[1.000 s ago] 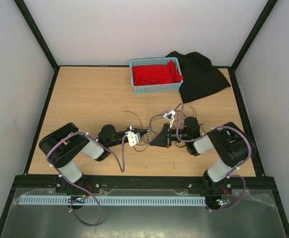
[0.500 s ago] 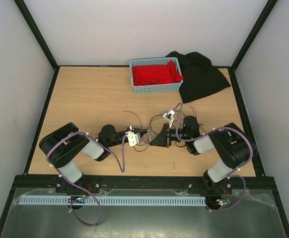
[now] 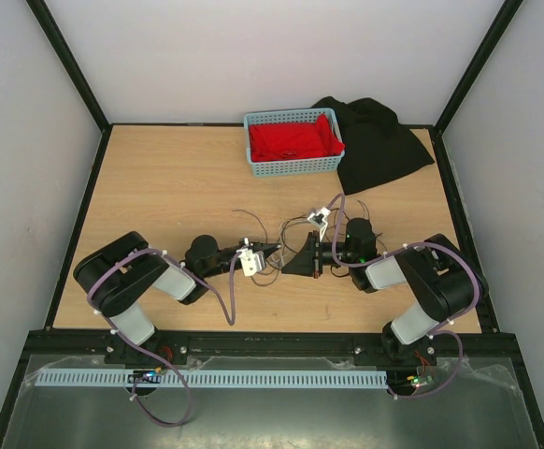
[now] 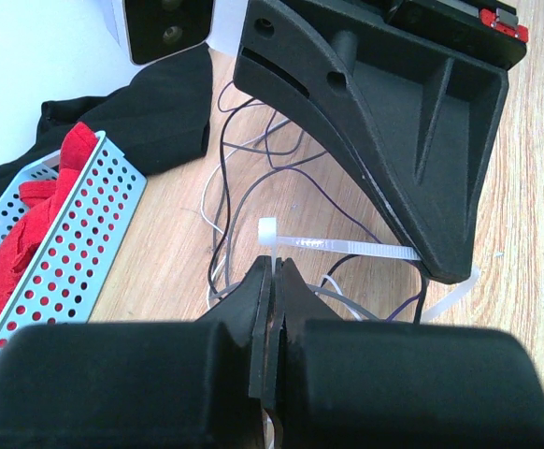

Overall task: Zip-tie the wires
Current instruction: Tie the cable at the center of the board.

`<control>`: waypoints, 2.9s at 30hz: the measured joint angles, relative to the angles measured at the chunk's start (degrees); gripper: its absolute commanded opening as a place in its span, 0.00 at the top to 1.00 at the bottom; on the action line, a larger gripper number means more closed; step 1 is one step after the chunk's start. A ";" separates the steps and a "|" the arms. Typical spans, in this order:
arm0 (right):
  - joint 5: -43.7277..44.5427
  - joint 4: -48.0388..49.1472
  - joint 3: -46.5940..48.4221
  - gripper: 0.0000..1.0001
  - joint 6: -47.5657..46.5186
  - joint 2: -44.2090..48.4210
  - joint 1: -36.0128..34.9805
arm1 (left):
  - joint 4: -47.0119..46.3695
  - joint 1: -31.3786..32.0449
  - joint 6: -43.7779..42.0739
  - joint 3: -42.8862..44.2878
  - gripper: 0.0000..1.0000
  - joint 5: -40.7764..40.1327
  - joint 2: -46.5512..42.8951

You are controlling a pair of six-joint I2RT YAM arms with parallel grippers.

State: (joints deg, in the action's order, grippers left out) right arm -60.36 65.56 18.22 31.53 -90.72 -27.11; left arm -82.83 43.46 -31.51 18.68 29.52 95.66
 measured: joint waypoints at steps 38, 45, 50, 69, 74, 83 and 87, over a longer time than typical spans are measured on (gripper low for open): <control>0.15 -2.51 0.11 1.00 -1.40 1.75 0.00 | 0.00 0.04 -0.02 0.02 1.00 -1.07 0.66; 0.15 -2.51 0.11 1.00 -1.36 1.75 0.00 | -0.02 0.59 -0.59 0.02 1.00 -1.18 0.66; 0.13 -2.51 0.11 1.00 -1.29 1.75 0.00 | -0.02 1.05 -1.51 0.02 1.00 -1.57 0.72; 0.11 -2.49 0.59 1.00 2.32 1.73 0.74 | -0.09 1.62 -3.37 0.02 1.00 -2.86 1.14; 0.11 -3.19 1.66 1.00 3.54 1.73 0.85 | -0.04 2.10 -4.50 0.02 1.00 -3.30 1.99; 0.39 -9.27 4.33 1.00 4.55 1.73 0.90 | -0.07 2.69 -5.88 0.02 1.00 -4.68 2.27; 1.03 -12.09 5.25 1.00 4.48 1.73 0.92 | -0.04 3.06 -6.40 0.02 1.00 -5.18 2.27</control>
State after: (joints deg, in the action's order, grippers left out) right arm -59.33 53.47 23.46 36.01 -88.99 -26.20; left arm -82.87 46.52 -37.91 18.70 24.34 97.93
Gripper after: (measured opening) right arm 0.010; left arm 0.002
